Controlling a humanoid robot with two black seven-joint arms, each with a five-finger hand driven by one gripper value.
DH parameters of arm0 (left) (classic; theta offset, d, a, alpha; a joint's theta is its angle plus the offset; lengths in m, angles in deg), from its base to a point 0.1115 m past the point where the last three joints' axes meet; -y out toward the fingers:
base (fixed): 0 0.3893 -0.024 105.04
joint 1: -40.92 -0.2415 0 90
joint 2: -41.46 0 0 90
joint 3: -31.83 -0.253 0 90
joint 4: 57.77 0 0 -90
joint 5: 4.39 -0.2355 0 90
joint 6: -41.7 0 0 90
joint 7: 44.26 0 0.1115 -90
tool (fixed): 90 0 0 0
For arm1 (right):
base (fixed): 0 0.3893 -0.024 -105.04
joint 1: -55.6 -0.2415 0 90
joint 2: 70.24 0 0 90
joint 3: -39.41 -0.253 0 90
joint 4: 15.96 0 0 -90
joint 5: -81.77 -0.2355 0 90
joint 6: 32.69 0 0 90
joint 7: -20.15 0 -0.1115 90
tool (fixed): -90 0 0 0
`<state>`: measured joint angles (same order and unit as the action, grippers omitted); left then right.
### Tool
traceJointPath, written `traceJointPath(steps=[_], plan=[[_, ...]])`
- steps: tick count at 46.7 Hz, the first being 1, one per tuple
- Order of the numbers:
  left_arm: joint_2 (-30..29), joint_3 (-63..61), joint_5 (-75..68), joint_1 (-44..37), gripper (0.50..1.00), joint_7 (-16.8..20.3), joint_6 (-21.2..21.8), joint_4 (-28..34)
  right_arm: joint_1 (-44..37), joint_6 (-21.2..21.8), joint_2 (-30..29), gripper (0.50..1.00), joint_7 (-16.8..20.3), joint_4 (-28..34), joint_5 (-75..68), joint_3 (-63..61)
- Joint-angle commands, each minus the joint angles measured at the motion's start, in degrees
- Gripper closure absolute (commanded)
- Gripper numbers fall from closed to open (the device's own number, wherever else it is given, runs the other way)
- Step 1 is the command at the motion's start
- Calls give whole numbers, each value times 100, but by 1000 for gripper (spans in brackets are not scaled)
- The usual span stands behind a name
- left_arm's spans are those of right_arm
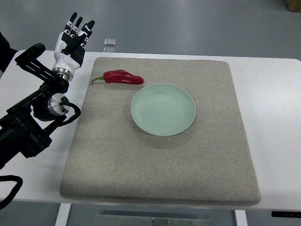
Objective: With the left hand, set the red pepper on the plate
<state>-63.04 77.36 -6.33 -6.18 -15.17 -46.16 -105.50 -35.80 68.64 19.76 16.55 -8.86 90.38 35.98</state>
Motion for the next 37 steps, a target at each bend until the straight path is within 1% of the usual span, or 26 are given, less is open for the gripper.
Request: traceJointPath(steps=[1, 11, 18, 29, 37], plan=[[0, 0, 0, -1, 506, 0, -73, 9, 0, 0, 0, 568, -1, 2, 0, 0], [0, -9, 0, 35, 508, 0, -144, 71, 0, 0, 0, 568, -1, 2, 0, 0], [0, -88, -9, 43, 508, 0, -179, 264, 0, 0, 0, 568, -1, -7, 0, 0], [0, -79, 0, 26, 508, 0, -635, 317, 0, 0, 0, 568, -1, 2, 0, 0], [0, -79, 0, 35, 508, -26, -680, 317, 0, 0, 0, 568, -1, 2, 0, 0]])
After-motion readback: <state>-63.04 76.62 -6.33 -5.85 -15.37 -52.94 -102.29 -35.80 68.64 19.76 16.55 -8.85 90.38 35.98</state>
